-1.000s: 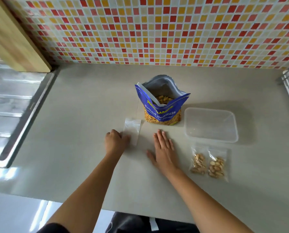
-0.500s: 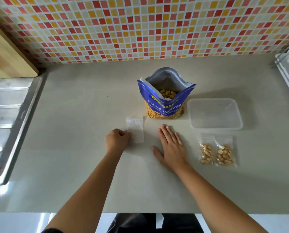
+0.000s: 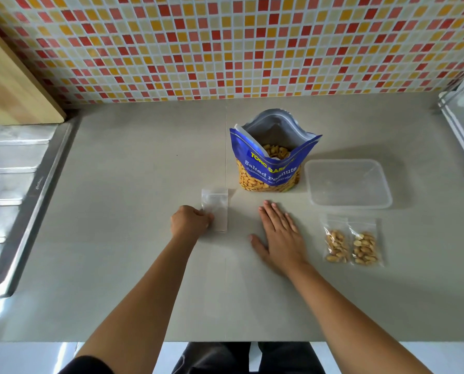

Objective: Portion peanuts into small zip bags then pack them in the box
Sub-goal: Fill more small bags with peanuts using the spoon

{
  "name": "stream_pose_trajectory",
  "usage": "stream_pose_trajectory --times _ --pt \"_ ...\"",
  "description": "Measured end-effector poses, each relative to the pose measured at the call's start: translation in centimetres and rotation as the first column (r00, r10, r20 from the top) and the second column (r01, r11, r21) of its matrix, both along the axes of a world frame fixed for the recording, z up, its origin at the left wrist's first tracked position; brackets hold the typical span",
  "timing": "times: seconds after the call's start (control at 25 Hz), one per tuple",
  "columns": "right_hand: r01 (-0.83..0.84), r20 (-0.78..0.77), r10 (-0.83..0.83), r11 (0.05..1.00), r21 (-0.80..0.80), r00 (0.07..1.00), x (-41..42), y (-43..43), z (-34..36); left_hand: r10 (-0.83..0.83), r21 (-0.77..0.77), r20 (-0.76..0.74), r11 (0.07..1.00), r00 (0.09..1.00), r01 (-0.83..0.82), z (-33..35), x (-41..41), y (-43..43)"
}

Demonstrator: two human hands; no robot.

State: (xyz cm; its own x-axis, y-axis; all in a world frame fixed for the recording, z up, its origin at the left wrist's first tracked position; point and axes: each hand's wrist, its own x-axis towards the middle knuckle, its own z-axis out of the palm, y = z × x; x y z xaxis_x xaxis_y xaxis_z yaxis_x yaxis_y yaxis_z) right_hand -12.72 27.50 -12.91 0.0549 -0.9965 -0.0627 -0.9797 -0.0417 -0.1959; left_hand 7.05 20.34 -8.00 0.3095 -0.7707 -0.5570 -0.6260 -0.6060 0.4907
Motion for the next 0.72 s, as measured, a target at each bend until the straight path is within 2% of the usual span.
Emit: stream_pose_trajectory --times 0.28,0.48,0.72 --pt "-0.01 0.024 0.01 1.0 -0.012 1.0 0.0 -0.1 0.1 0.055 -0.098 -0.09 0.993 0.994 -0.064 1.0 0.7 0.3" --pt "-0.02 0.042 0.021 0.999 -0.037 0.999 -0.1 0.0 0.1 0.17 -0.102 -0.193 0.976 0.966 -0.192 1.3 0.4 0.9" --pt "-0.019 0.065 0.023 0.998 -0.057 0.998 -0.2 0.1 0.0 0.118 -0.134 -0.098 0.982 0.988 -0.131 0.5 0.8 1.4"
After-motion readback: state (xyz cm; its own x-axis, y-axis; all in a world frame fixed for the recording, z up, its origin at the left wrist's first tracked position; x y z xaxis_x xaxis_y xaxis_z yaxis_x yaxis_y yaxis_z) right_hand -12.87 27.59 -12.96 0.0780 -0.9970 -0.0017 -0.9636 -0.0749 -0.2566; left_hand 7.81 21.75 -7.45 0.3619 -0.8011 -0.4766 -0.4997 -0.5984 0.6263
